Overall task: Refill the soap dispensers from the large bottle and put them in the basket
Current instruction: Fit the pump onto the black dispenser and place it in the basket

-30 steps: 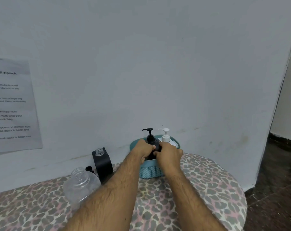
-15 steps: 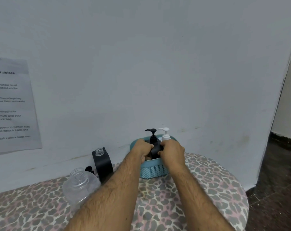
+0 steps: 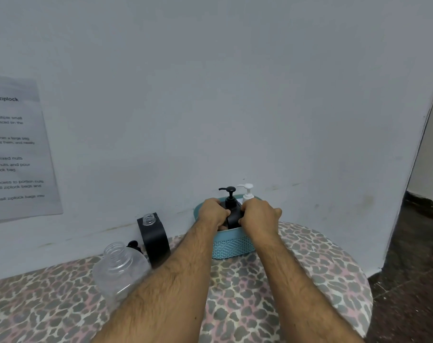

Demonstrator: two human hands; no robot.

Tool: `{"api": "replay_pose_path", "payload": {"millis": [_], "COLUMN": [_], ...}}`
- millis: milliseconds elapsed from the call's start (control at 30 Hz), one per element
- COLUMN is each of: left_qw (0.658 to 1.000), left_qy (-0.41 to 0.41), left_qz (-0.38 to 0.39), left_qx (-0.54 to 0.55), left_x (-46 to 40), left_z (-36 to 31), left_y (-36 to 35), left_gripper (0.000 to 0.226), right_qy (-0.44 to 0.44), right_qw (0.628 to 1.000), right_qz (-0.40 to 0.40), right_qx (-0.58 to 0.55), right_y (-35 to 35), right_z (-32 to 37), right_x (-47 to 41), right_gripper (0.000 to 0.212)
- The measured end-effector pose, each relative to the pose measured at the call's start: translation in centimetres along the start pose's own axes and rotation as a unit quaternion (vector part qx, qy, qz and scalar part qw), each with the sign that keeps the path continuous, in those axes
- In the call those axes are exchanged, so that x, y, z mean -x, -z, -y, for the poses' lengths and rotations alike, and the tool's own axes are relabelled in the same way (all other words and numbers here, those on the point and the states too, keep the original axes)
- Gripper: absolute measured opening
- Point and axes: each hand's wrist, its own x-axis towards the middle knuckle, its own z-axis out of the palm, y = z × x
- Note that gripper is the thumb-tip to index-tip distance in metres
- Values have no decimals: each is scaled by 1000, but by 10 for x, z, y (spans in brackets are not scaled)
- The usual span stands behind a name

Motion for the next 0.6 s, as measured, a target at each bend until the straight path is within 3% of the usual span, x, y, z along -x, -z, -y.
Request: {"api": "replay_pose_path", "payload": {"millis": [267, 433, 600], "left_qw": [978, 977, 976], "left_qy": [-59, -110, -158], "left_qz": [-77, -107, -130], "left_qx": [-183, -146, -68], "left_x": [19, 40, 71], "left_z": [-3, -4, -15], "left_y": [0, 0, 12], "left_gripper": [24, 26, 40], "right_qy": [18, 46, 63], "right_qw": [999, 998, 992], "right_qz": [8, 18, -64], "right_qx": [43, 26, -88], "right_y": [6, 11, 24], "right_z": [7, 3, -3], "right_x": [12, 26, 40], "right_gripper": [26, 20, 16]}}
